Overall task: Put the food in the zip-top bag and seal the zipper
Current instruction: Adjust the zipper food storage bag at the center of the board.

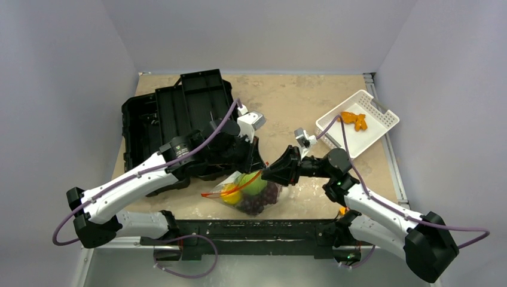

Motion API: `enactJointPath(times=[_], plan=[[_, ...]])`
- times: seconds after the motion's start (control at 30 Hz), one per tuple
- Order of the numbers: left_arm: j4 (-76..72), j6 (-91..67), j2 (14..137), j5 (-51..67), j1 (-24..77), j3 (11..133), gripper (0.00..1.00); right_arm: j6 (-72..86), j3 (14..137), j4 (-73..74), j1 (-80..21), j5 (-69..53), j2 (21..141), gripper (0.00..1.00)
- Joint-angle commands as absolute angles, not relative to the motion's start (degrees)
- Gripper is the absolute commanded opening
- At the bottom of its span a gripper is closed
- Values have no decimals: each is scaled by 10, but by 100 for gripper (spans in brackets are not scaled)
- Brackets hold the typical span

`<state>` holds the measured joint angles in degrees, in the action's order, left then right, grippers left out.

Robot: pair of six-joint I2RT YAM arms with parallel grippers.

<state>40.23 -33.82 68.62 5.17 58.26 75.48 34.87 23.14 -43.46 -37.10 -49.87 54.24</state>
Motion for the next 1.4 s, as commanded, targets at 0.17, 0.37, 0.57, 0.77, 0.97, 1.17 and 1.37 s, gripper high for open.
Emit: enactJointPath(times=[0.17,0.37,0.57,0.77,0.97,1.17,1.37], plan=[[406,-295,673,62,582,784,27,377,224,-520,-377,-480,542,0],[359,-256,613,42,582,704,67,381,219,-523,-377,-490,534,0],[313,-246,608,86,582,657,68,390,226,-513,-377,-474,528,0],[288,-254,596,98,591,623,73,401,240,-486,-378,-452,531,0],[380,-232,624,-99,671,667,57,408,261,-426,-378,-425,517,0],[357,-241,590,-144,684,627,35,402,265,-379,-378,-398,476,0],[329,-253,571,-127,684,610,18,370,275,-340,-378,-417,472,0]])
